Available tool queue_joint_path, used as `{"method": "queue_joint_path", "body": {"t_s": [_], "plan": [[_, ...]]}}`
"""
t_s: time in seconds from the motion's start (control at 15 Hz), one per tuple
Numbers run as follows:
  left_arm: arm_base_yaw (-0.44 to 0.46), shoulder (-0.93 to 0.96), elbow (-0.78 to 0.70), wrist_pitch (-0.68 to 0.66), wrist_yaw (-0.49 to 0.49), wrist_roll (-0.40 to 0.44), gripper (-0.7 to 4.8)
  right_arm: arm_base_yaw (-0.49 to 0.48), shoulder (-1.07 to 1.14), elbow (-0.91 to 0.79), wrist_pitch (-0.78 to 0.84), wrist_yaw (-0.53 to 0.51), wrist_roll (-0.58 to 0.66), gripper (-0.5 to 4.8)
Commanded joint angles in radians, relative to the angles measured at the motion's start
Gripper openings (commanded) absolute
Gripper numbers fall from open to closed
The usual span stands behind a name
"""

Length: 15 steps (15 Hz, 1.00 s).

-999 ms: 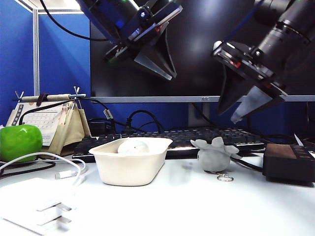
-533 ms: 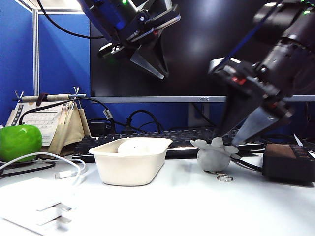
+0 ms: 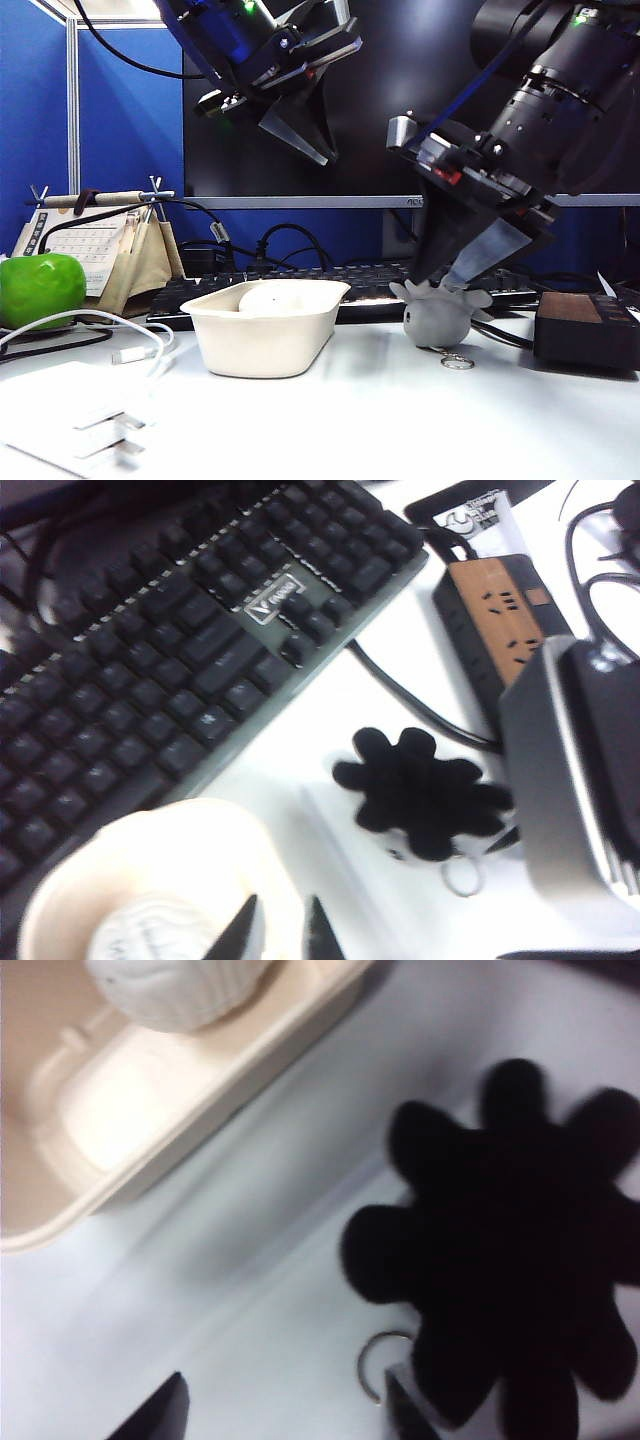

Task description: Place the tilting octopus upright.

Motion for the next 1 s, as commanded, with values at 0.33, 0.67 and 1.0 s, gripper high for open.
{"method": "queue_joint_path", "body": {"t_s": [0.33, 0.67, 1.0], "plan": [[0.000, -0.005, 0.005, 0.003, -0.010, 0.024, 0.62, 0.002, -0.005, 0.008, 0.119, 0.117, -0.020, 2.47], [0.000, -0.006, 0.005, -0.027, -0.010, 0.024, 0.62, 0.002, -0.005, 0.008, 0.192, 0.220, -0.032, 2.47], [0.000, -0.005, 0.005, -0.018, -0.012, 0.034, 0.62, 0.002, -0.005, 0.008, 0.177, 0.169, 0.263, 2.47]]}}
